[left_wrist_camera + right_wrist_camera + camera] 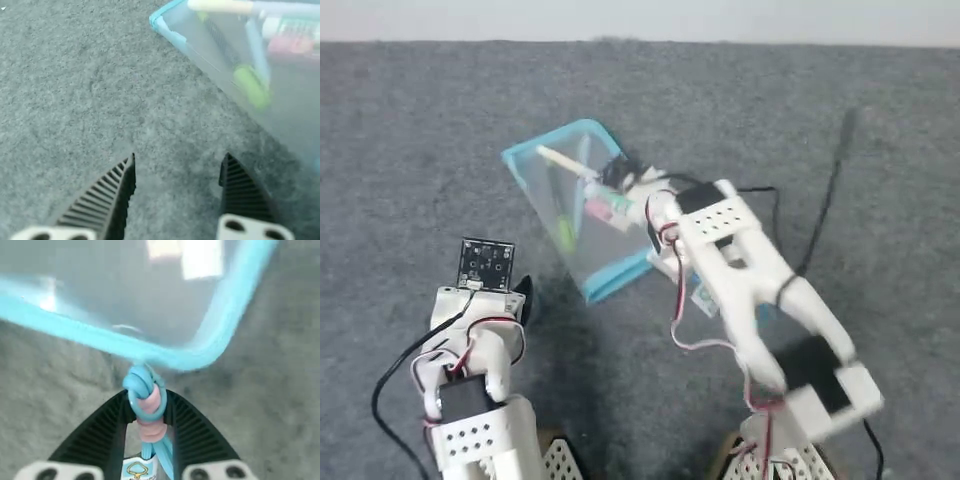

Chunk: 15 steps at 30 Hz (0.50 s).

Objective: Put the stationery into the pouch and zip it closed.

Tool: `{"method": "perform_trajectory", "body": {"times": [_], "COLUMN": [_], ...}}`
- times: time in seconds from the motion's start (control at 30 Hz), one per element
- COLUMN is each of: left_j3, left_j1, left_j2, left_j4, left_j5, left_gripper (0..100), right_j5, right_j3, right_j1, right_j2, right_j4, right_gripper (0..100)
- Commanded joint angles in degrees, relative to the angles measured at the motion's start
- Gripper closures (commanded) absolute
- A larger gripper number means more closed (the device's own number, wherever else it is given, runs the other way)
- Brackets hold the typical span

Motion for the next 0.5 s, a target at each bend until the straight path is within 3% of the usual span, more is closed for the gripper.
{"method": "perform_trajectory", "body": {"times": [0.0,0.13,0.47], "left_j3": [-6.1,-11.7,-21.3], "left_j1": [0.0,6.0,14.4], "left_j2": [-0.4,-0.4,-0.4], "left_j4": [-1.0,5.2,7.9], "left_j5": [4.0,6.2,8.8], "left_gripper": [70,69,69], "right_j5": [-5.9,-6.7,-7.7], "right_j3": [-4.0,-1.1,5.6], "right_j1": [-1.5,-5.2,-6.4], "right_j2": [-15.1,-24.3,-27.8], "right_j4": [0.0,-0.9,-2.8], "right_gripper": [99.2,99.2,99.2]}}
